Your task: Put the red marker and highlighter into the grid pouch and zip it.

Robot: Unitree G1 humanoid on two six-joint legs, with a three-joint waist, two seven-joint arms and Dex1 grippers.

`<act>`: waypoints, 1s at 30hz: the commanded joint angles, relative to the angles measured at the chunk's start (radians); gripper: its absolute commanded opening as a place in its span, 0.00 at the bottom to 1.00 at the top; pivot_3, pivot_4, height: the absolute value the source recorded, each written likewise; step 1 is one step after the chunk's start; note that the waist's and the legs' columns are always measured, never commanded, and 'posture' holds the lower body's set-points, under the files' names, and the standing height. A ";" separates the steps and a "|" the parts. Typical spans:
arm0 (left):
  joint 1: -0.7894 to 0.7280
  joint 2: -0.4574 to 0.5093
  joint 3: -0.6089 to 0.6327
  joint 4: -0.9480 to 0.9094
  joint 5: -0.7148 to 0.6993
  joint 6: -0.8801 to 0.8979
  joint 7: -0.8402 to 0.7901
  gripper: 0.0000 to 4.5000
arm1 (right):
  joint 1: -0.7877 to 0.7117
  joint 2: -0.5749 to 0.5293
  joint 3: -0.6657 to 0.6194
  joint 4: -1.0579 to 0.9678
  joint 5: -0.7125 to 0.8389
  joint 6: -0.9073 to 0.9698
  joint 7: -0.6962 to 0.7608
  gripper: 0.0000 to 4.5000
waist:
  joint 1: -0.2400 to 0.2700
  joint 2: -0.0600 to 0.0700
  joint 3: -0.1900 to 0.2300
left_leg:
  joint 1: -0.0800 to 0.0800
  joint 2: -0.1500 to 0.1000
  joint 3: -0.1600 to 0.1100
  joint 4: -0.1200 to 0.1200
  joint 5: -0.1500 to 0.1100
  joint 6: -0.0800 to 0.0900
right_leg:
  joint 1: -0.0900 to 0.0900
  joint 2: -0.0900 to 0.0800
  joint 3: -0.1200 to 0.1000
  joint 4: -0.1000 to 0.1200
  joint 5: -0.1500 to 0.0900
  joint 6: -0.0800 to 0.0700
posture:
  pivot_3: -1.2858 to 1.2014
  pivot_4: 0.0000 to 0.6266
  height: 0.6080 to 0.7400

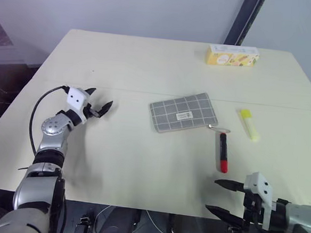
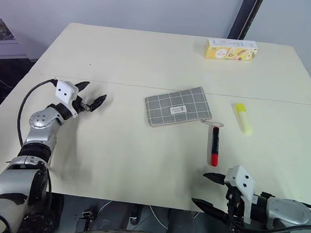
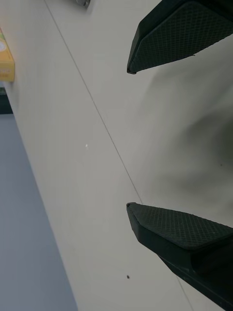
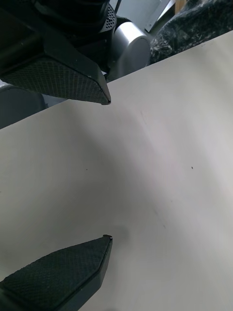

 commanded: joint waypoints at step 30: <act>0.001 0.009 -0.018 -0.046 0.032 -0.101 -0.036 1.00 | -0.138 0.064 -0.004 0.000 0.046 0.021 -0.067 0.87 | -0.002 0.000 0.000 | 0.000 0.000 0.000 0.000 0.000 0.000 | 0.000 0.000 0.000 0.000 0.000 0.000 | 0.52 0.24 1.00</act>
